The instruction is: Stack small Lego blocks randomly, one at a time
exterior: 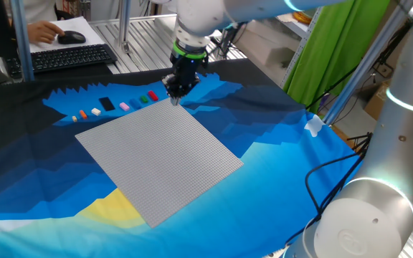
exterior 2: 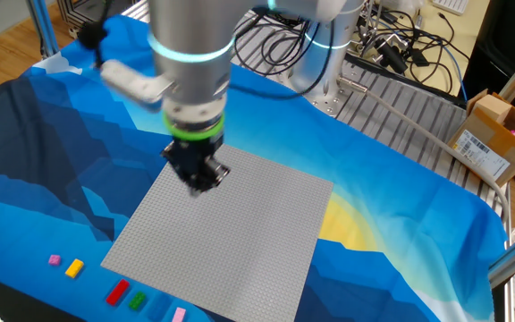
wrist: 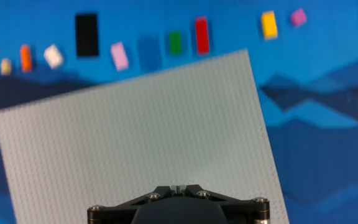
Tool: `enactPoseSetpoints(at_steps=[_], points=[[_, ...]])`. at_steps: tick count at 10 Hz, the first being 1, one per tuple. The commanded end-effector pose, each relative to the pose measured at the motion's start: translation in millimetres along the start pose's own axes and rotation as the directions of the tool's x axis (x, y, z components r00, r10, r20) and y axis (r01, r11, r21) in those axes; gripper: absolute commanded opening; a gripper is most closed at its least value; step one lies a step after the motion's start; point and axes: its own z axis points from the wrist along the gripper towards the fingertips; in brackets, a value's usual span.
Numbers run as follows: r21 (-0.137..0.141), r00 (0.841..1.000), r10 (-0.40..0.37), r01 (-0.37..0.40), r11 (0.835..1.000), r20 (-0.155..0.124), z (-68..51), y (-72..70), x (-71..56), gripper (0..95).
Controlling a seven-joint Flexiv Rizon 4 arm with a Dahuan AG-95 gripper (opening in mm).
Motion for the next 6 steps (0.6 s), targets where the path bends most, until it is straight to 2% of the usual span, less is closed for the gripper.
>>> enactPoseSetpoints(at_steps=[1, 3, 4, 5, 6], points=[[-0.002, 1.0, -0.005, 0.005, 1.0, -0.002, 5.8, -3.4, -17.3, 0.0], [-0.006, 0.999, -0.032, 0.032, 0.999, -0.014, 11.0, -8.9, -45.3, 0.0], [-0.009, 0.999, -0.037, 0.037, 0.999, -0.015, 11.5, -9.1, -52.9, 0.0], [-0.01, 1.0, -0.028, 0.028, 1.0, -0.007, 13.1, -7.2, -52.9, 0.0], [-0.018, 1.0, -0.022, 0.022, 1.0, -0.012, 12.7, -7.0, -52.9, 0.0]])
